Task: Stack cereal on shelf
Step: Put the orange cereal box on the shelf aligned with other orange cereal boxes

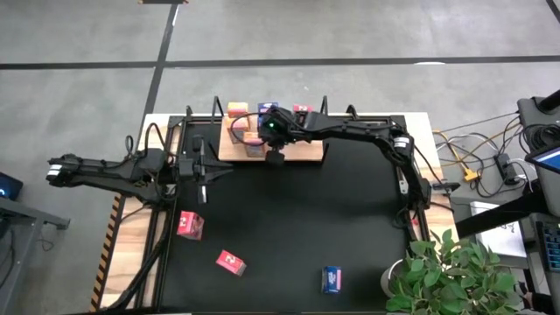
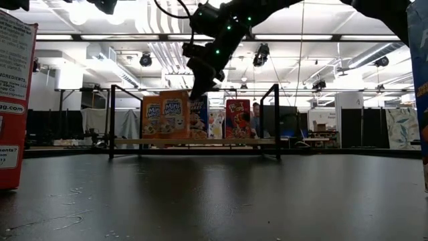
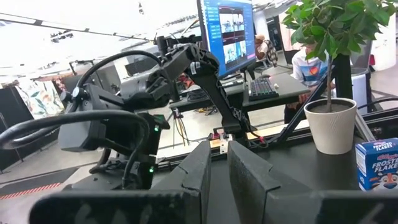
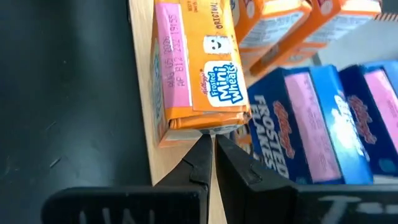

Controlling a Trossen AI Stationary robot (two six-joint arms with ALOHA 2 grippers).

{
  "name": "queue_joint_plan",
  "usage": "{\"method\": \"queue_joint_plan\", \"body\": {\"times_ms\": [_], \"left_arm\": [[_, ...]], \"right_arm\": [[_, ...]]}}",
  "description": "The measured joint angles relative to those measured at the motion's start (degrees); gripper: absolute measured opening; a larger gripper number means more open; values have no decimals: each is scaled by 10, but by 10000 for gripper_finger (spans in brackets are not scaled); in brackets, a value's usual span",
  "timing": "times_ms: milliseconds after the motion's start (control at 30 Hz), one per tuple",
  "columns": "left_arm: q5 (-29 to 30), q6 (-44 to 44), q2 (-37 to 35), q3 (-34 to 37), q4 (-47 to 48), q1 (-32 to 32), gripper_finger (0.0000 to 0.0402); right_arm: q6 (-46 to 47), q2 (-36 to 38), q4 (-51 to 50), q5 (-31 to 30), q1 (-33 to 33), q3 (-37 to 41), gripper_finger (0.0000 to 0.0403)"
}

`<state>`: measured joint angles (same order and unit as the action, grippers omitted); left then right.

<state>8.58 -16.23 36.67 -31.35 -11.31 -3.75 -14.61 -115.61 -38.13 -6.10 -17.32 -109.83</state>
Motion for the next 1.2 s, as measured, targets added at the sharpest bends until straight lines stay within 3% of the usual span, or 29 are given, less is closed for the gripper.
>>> {"method": "queue_joint_plan", "body": {"times_ms": [567, 1200], "left_arm": [[0, -4, 0, 0, -1, 0, 39], [0, -11, -1, 0, -2, 0, 39]], "right_arm": [[-24, -5, 102, 3, 2, 11, 11], [-44, -20, 150, 1, 13, 10, 11]]}}
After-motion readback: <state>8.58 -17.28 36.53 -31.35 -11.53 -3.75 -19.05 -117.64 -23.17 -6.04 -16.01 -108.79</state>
